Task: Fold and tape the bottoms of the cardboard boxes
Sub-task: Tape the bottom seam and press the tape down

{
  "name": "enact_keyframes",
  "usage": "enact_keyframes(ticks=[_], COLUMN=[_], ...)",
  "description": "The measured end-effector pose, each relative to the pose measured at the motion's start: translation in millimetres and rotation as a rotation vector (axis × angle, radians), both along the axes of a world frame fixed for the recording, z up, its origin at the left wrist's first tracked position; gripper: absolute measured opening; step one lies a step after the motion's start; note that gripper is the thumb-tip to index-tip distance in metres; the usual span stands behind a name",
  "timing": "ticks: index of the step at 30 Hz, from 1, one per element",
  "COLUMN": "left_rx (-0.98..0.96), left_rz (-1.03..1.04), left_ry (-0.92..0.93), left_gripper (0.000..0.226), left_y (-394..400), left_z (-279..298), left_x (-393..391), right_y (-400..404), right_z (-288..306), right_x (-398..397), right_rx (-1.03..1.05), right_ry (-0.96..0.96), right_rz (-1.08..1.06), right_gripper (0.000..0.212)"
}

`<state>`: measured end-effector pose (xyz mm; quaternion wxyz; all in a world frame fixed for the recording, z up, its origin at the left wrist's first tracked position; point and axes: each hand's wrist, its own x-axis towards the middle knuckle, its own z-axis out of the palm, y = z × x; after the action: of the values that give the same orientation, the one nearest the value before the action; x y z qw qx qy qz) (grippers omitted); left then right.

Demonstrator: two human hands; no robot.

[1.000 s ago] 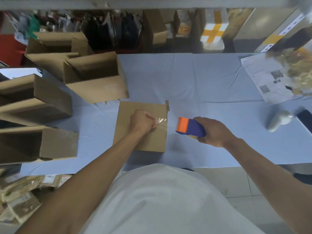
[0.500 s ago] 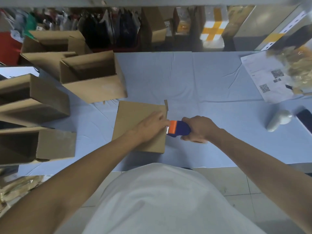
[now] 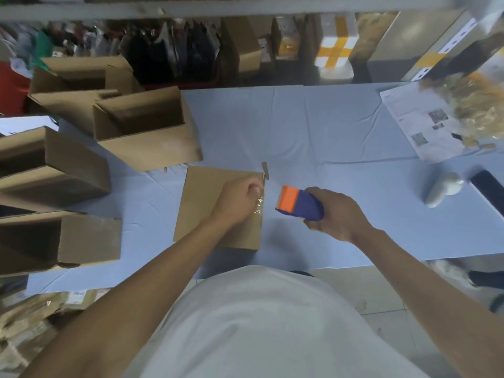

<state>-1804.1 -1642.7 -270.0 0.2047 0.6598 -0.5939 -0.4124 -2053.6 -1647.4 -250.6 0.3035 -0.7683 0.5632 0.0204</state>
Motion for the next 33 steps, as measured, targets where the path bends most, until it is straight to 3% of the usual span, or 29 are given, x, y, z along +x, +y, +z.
enact_keyframes(ticks=[5,10,16,24,26,33], left_rx=[0.365,0.387,0.52,0.569,0.536,0.286], left_rz=[0.145,0.226,0.321,0.385,0.336,0.39], left_ry=[0.463,0.533,0.756,0.824,0.791,0.234], left_gripper=[0.014,0.011,0.011,0.024,0.016,0.007], left_y=[6.9,7.4,7.8,8.5,8.5,5.8], left_z=[8.1,14.6,20.1,21.1,22.9,20.9], left_x=[-7.9,1.3,7.3,16.4,18.0,8.2], right_y=[12.0,12.3,13.4,9.4,8.4,3.4], right_z=[3.0,4.4,4.8,6.8,6.6,7.6], right_x=[11.8,20.4,29.6,34.1,34.1,44.1], right_rx=[-0.047,-0.066,-0.072,-0.052,-0.055,-0.039], right_ry=[-0.114,-0.126,-0.183,-0.187,-0.181,-0.171], right_rz=[0.027,0.058,0.055,0.078,0.081,0.131], right_gripper=[0.046,0.047,0.048,0.054,0.053,0.047])
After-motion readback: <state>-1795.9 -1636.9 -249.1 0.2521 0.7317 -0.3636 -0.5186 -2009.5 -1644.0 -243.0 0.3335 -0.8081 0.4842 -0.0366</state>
